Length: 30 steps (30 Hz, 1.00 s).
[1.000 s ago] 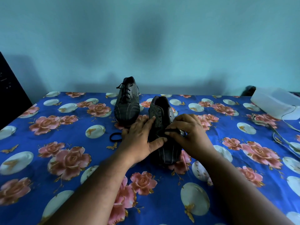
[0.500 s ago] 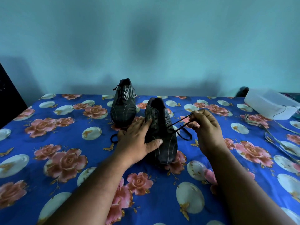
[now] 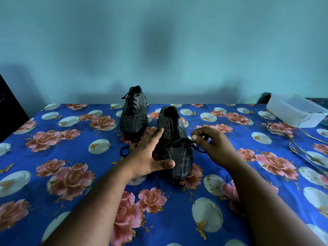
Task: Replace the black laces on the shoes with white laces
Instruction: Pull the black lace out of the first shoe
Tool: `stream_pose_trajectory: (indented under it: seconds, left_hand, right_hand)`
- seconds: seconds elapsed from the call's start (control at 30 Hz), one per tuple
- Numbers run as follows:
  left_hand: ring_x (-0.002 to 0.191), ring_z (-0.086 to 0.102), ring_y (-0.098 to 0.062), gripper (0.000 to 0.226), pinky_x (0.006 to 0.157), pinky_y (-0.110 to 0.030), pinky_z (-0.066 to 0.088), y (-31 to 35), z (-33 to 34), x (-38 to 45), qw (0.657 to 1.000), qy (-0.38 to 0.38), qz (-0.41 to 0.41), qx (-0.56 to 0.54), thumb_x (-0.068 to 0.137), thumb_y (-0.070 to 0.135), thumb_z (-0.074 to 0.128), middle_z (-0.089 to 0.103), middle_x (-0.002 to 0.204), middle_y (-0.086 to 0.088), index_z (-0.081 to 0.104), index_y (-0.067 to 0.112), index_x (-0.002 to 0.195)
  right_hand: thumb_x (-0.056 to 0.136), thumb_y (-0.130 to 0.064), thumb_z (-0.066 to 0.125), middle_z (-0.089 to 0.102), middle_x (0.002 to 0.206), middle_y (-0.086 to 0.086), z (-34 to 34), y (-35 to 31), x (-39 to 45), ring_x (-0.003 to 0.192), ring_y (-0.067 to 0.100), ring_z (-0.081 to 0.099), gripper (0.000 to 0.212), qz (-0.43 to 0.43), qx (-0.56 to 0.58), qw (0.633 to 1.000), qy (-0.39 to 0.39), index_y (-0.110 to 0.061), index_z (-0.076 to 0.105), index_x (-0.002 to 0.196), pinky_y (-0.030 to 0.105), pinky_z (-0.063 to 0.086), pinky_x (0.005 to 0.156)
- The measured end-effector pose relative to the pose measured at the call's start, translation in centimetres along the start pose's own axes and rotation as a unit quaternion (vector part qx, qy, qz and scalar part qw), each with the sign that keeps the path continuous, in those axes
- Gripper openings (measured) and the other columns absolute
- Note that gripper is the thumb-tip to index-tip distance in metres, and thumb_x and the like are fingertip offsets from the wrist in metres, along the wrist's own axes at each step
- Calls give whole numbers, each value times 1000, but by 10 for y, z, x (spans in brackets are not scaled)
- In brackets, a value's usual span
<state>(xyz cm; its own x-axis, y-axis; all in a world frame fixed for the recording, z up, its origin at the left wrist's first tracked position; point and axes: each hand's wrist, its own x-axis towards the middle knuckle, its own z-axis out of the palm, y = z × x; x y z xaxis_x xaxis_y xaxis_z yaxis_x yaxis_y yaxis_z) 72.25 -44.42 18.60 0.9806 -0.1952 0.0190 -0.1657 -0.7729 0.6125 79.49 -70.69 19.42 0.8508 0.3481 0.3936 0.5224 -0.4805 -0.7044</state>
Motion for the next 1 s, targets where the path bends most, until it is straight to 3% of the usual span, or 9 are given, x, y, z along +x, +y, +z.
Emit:
stream_pose_trajectory:
  seconds: [0.1, 0.17, 0.27, 0.43, 0.6, 0.73, 0.83, 0.9, 1.0]
  left_hand:
    - [151, -22, 0, 140, 121, -56, -5, 0, -1, -1, 1000, -7, -6, 11, 39, 111, 34, -16, 167, 20, -9, 50, 157]
    - [151, -21, -1, 139, 120, -56, -8, 3, 0, -1, 1000, -7, -14, 19, 40, 111, 33, -16, 167, 20, -10, 50, 156]
    - [152, -18, -3, 134, 121, -59, -7, 5, 2, -2, 999, -2, -20, 38, 44, 111, 30, -15, 168, 18, -11, 51, 156]
    - [152, -17, -4, 132, 121, -59, -7, 5, 5, -2, 999, 1, -22, 44, 45, 110, 30, -12, 168, 16, -10, 50, 156]
    - [154, -13, -6, 130, 121, -57, -6, 5, 5, -2, 999, 4, -24, 39, 47, 108, 33, -8, 169, 16, -9, 51, 156]
    - [154, -4, -7, 127, 121, -56, -5, 8, 3, -4, 999, 1, -30, 33, 49, 102, 41, -4, 168, 19, -7, 52, 156]
    - [154, -3, -8, 128, 122, -52, 1, 6, 3, -4, 999, -2, -30, 12, 49, 100, 48, -2, 168, 19, -5, 54, 155]
    - [155, -4, -9, 131, 123, -52, 5, 5, 4, -3, 1000, -2, -24, -7, 46, 104, 49, -1, 168, 18, -4, 54, 155]
    - [155, -4, -10, 133, 121, -51, 2, 4, 4, -2, 1000, 0, -23, 0, 46, 105, 45, -2, 169, 16, -4, 52, 157]
  right_hand:
    - [82, -54, 69, 59, 98, -9, 7, 1, -3, 92, 9, 54, 45, -60, -44, 996, -44, -24, 68, 115, 15, 42, 75]
    - [84, -46, 74, 58, 98, -10, 10, 2, -3, 91, 10, 54, 40, -75, -32, 996, -29, -26, 68, 117, 14, 42, 74]
    - [84, -31, 80, 65, 91, -11, 9, -2, -4, 86, 5, 56, 19, -80, -10, 996, -28, -23, 73, 100, 12, 40, 71]
    - [79, -29, 84, 68, 88, -6, -1, 4, -4, 82, 12, 61, 18, -137, -22, 990, -1, -18, 77, 91, 29, 49, 71]
    - [88, -25, 79, 68, 86, -16, -1, 6, -2, 86, 7, 63, 3, -161, -66, 984, -27, -23, 77, 89, 26, 49, 77]
    - [97, -17, 67, 59, 86, -12, -1, 8, -3, 84, 10, 56, 12, -120, -62, 991, -11, -25, 64, 88, 22, 43, 74]
    - [102, -17, 58, 57, 92, -4, -8, 15, -1, 85, 7, 50, 10, -41, -48, 995, 74, -17, 60, 92, 18, 38, 72]
    - [103, -24, 55, 55, 96, 0, -13, 27, 4, 89, 12, 49, 12, 38, -57, 991, 117, -17, 58, 93, 25, 36, 73]
    - [101, -29, 59, 55, 108, 0, -12, 38, 4, 104, 23, 51, 7, 89, -103, 986, 98, -23, 58, 97, 35, 40, 84]
